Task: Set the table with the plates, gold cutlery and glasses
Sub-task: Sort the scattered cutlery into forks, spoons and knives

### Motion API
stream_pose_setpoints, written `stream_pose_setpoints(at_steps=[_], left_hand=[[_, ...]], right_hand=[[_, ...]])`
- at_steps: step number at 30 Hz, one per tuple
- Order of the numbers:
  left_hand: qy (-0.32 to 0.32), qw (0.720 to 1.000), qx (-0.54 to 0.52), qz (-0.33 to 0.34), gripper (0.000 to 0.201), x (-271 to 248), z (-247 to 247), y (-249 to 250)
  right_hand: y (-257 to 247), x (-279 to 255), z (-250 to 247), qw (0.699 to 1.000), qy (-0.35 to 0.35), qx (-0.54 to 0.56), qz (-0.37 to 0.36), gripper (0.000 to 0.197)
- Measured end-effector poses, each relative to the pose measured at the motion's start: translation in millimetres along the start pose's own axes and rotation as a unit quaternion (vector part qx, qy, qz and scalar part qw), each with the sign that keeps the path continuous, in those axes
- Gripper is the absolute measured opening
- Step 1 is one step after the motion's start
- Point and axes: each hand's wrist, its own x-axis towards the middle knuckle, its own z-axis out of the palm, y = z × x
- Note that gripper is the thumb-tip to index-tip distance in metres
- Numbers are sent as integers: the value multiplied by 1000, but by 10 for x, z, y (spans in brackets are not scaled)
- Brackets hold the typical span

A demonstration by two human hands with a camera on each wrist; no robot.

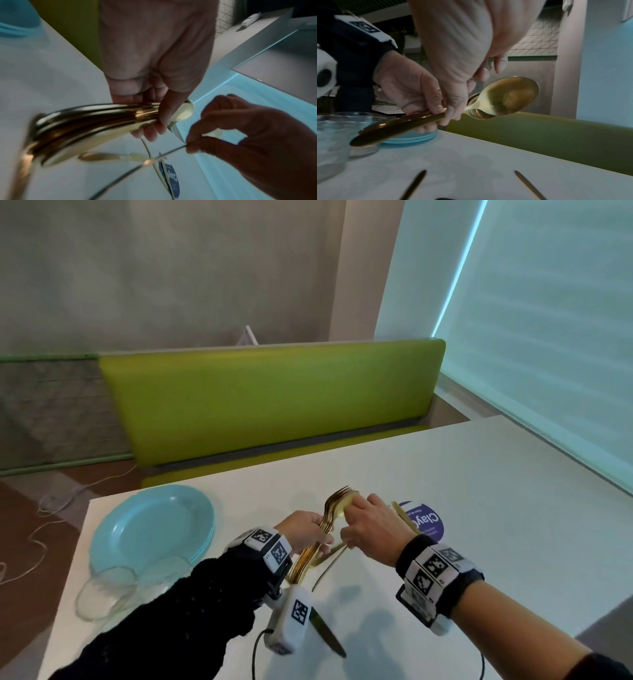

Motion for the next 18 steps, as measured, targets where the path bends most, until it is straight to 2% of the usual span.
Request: stream_pose_setpoints(at_steps=[10,18], left_hand=[[-98,994,-49,4,16,-1180,-44,-701],[-91,995,-48,3,11,-1628,16,-1163]], right_hand=[[-1178,-262,-487,1000,-11,5,-13,27],[-1763,-371,-579,999,14,9,-34,24]])
